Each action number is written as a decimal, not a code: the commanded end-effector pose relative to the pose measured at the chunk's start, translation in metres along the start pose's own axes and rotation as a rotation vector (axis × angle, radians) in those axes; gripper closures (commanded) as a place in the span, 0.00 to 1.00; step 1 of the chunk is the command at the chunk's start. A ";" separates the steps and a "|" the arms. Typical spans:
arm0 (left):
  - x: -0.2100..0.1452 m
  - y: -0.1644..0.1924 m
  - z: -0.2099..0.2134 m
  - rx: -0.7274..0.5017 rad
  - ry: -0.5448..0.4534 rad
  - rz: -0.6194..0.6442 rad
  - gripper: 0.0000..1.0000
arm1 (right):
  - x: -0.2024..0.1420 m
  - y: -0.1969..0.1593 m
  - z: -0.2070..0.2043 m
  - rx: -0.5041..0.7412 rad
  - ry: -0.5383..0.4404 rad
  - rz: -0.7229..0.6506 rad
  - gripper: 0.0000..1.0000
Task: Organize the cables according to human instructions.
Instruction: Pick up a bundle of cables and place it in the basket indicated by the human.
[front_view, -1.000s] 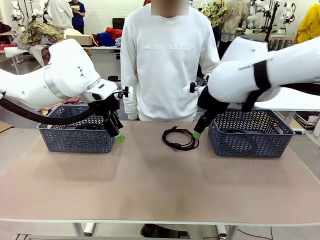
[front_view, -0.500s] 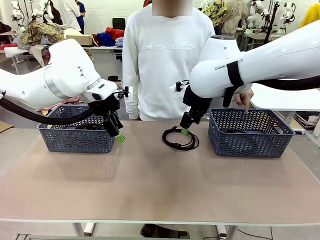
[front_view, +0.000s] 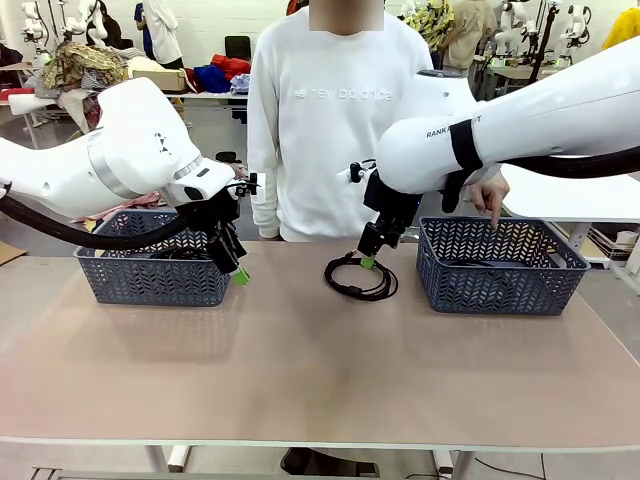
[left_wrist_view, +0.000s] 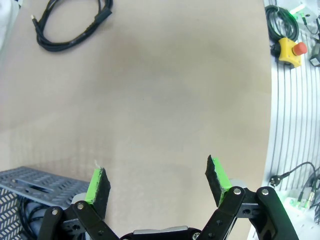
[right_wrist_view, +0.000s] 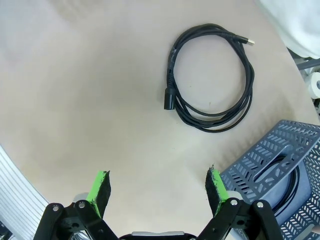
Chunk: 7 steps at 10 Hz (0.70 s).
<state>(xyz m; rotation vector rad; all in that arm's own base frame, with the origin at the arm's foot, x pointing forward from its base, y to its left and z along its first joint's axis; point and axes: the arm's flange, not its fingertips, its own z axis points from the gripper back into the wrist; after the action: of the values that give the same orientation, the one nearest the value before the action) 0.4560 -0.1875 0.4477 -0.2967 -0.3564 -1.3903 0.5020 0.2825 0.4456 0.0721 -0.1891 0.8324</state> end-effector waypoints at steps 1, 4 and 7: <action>-0.002 0.000 0.001 0.000 -0.001 -0.003 0.00 | -0.006 0.001 0.001 -0.008 -0.009 0.007 0.00; -0.002 0.000 0.001 0.000 -0.001 -0.003 0.00 | 0.023 0.000 -0.020 -0.006 0.026 -0.089 0.00; -0.002 0.000 0.001 0.000 -0.001 -0.003 0.00 | 0.054 0.005 -0.051 -0.039 0.040 -0.134 0.00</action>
<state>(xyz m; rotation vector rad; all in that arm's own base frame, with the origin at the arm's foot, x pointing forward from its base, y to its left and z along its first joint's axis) 0.4560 -0.1876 0.4478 -0.2968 -0.3565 -1.3905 0.5295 0.3151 0.4079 0.0686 -0.1484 0.7331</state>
